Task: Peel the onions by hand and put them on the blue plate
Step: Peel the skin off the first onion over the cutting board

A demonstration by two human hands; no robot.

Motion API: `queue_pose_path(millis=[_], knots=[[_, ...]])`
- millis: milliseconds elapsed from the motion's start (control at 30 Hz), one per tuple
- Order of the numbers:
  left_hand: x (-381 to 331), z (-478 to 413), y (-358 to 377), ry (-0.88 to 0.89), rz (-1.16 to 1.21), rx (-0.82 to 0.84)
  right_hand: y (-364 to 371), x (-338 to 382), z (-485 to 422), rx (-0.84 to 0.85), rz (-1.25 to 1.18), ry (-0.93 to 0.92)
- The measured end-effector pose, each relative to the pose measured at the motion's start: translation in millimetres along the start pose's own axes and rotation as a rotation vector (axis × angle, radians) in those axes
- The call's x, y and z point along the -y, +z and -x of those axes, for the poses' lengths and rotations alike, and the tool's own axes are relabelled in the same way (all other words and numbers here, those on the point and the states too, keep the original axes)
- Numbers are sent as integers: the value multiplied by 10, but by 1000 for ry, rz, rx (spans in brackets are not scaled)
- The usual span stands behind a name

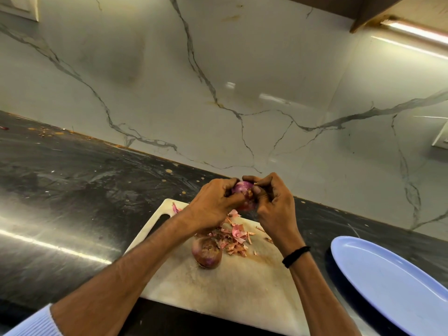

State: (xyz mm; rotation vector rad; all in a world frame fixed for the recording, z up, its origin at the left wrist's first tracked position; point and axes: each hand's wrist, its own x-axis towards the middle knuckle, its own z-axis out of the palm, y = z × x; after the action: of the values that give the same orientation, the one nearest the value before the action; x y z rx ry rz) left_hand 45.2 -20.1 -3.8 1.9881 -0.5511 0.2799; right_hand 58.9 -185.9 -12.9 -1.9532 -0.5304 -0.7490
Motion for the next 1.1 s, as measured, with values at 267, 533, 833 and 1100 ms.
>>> queue_pose_path(millis=[267, 533, 833, 1100], knots=[[-88, 30, 11, 0, 298, 32, -29, 73, -5, -63, -54, 44], [-71, 42, 14, 28, 467, 30, -36, 89, -33, -115, -84, 103], [-96, 38, -14, 6, 538, 14, -64, 161, -36, -32, -535, 464], [-88, 35, -40, 19, 480, -48, -106, 184, -58, -11, -586, 506]])
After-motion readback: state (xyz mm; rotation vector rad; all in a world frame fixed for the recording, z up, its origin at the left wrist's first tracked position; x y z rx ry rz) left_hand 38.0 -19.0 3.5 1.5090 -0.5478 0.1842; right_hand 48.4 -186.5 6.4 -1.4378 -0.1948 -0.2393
